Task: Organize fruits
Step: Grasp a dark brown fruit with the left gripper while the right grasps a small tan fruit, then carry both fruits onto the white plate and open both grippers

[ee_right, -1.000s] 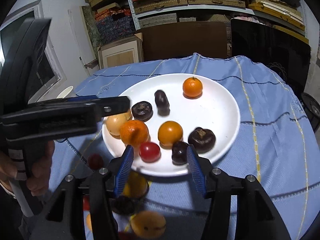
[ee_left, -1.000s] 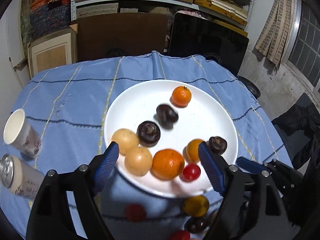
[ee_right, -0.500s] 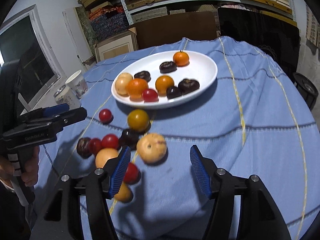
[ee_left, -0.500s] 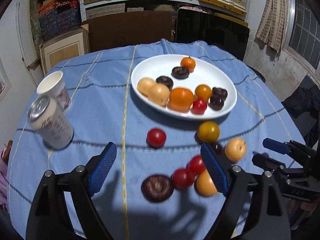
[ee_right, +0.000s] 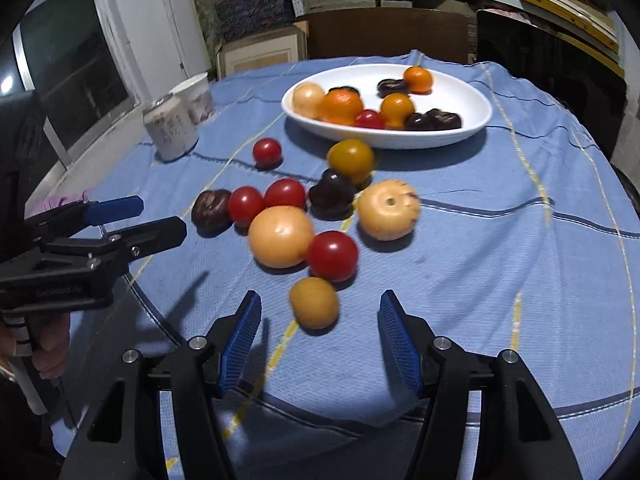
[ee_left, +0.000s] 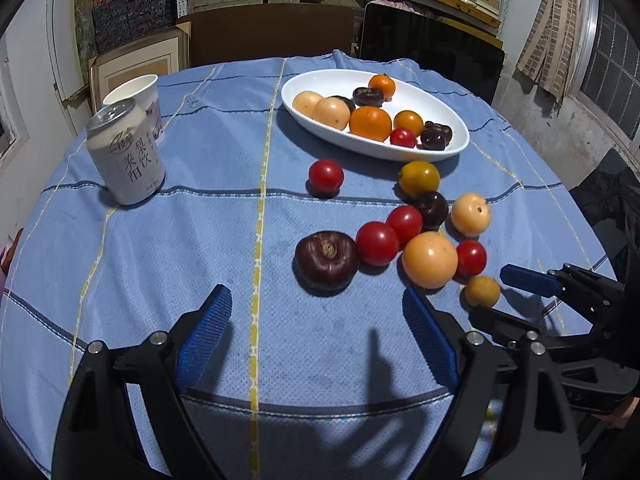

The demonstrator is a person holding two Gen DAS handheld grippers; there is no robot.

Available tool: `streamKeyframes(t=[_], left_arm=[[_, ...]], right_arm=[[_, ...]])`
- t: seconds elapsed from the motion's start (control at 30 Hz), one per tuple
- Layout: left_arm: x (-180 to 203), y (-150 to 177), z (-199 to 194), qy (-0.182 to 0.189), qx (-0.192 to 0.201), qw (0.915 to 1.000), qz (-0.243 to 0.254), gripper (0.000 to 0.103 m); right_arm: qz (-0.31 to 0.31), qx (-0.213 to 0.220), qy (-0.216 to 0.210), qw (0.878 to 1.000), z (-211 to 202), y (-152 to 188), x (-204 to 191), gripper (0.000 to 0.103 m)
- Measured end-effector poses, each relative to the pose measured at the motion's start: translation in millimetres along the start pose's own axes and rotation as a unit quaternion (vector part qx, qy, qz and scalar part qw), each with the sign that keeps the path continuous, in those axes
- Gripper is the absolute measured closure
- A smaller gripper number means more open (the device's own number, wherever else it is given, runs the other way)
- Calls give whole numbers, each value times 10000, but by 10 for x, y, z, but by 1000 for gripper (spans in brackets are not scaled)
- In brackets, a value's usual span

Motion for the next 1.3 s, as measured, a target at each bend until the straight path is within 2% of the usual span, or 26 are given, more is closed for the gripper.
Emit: streamKeyframes(t=[0.03, 0.1, 0.17, 0.3, 0.5, 0.57, 0.63, 0.7, 0.8, 0.93, 1.13, 1.2, 1.3], left_arm=[[-10, 2, 9, -15, -21, 10000, -10, 18], [-31, -1, 23, -44, -39, 10000, -35, 18], [-35, -20, 42, -90, -39, 10000, -18, 18], [-27, -102, 128, -313, -69, 9995, 62, 18], [53, -235, 299, -387, -252, 9987, 196, 19], [76, -259, 345, -356, -300, 9987, 226, 27], [87, -289, 423, -288, -423, 9984, 240, 40], [99, -319, 448, -352, -361, 9984, 272, 43], [108, -353, 434, -287, -373, 9985, 282, 61], [65, -338, 382, -276, -415, 9987, 109, 62], [23, -231, 88, -184, -181, 9996, 81, 62], [43, -219, -32, -144, -56, 9998, 160, 62], [78, -274, -197, -33, 129, 9997, 219, 62]], right_arm=[[19, -26, 43, 10000, 28, -11, -7, 43], [-10, -55, 159, 9999, 73, -20, -16, 64], [-114, -26, 204, 9997, 78, -16, -31, 76], [67, 57, -161, 9998, 61, 5, 76, 76], [157, 93, -400, 9990, 53, 15, 122, 76], [182, 106, -456, 9987, 53, 14, 133, 76], [197, 119, -484, 9986, 52, 16, 140, 76], [176, 128, -483, 9986, 52, 17, 134, 76], [172, 138, -504, 9985, 43, 23, 138, 76], [142, 134, -487, 9986, 32, 34, 128, 76], [148, 254, -425, 9987, -84, 83, 164, 76], [220, 348, -282, 9988, -155, 93, 258, 76], [454, 470, -298, 9974, -296, 76, 458, 76]])
Point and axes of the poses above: each gripper's, at about its wrist camera, not at the fingertips, and z roughly the way its jaws point, x to its right, y to its underside, the point moved 1 cm from there along z, roughly the way its jaws point, and after that the axes turned 15 degrees about -x, right-handed, at the moved point
